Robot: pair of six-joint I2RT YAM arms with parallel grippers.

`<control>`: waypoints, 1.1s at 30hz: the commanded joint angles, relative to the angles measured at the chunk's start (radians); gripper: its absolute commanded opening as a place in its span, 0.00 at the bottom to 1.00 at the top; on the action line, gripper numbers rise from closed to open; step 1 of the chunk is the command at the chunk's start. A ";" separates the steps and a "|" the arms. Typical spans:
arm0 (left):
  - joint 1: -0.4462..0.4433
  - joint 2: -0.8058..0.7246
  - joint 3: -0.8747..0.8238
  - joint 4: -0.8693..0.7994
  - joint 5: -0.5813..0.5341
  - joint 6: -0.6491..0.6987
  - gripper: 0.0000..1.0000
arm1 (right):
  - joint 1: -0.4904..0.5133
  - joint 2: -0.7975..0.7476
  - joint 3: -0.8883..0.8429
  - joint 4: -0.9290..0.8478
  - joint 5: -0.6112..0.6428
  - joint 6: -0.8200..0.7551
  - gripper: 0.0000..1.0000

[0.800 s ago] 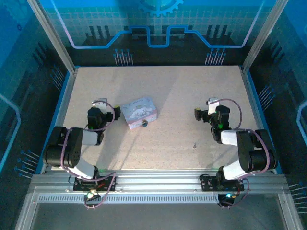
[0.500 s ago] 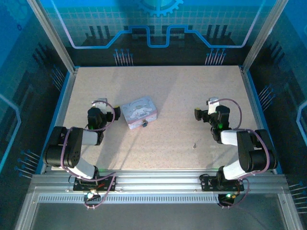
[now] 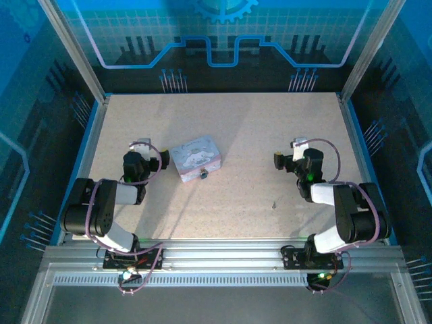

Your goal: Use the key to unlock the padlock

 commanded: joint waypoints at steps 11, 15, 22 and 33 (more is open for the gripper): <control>0.004 -0.498 0.103 -0.554 -0.046 -0.235 0.99 | 0.031 -0.295 0.193 -0.505 -0.153 0.180 1.00; 0.005 -0.528 0.201 -0.832 0.024 -0.437 0.99 | 0.135 -0.251 0.282 -0.584 -0.239 0.266 1.00; 0.001 -0.461 0.237 -0.931 0.277 -0.661 0.99 | 0.382 0.010 0.486 -0.575 -0.332 0.416 1.00; -0.077 -0.269 0.261 -0.875 0.357 -0.730 0.99 | 0.540 0.366 0.752 -0.585 -0.377 0.514 1.00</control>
